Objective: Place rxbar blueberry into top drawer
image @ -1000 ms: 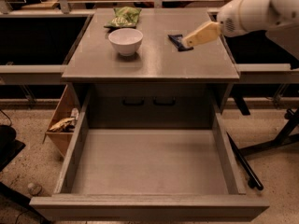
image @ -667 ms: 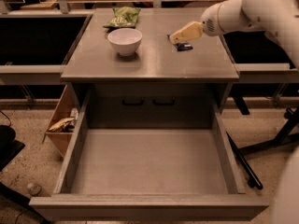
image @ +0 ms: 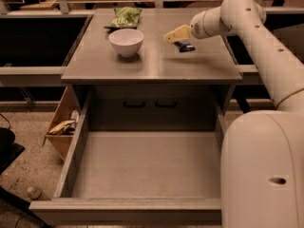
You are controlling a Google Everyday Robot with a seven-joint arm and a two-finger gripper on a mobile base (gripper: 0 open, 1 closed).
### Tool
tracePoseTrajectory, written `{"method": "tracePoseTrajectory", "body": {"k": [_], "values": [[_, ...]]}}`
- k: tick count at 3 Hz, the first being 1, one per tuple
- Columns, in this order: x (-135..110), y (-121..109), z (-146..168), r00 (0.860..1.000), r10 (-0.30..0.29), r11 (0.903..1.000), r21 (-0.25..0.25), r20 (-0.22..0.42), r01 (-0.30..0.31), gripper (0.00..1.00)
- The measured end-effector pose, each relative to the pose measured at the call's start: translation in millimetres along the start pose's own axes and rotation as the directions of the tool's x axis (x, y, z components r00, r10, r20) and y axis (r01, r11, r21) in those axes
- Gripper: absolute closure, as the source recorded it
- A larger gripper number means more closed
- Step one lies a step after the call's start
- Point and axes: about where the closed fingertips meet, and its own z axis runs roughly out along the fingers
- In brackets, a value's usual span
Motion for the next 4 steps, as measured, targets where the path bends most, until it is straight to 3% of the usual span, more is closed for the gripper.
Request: {"method": "tracePoseTrajectory", "body": {"k": [1,2,3,4], "values": [[12,-17,25,1.000,0.019,0.9996,0.021,-0.011,-0.019,0.00],[39,-36,39,0.996,0.051,0.9970,0.063,-0.076,-0.046,0.03],[63,-48,35,0.986,0.107,0.9920,0.080,-0.126,-0.098,0.26],[60,-48,32,0.985,0.111,0.9917,0.079,-0.130,-0.102,0.49]]}}
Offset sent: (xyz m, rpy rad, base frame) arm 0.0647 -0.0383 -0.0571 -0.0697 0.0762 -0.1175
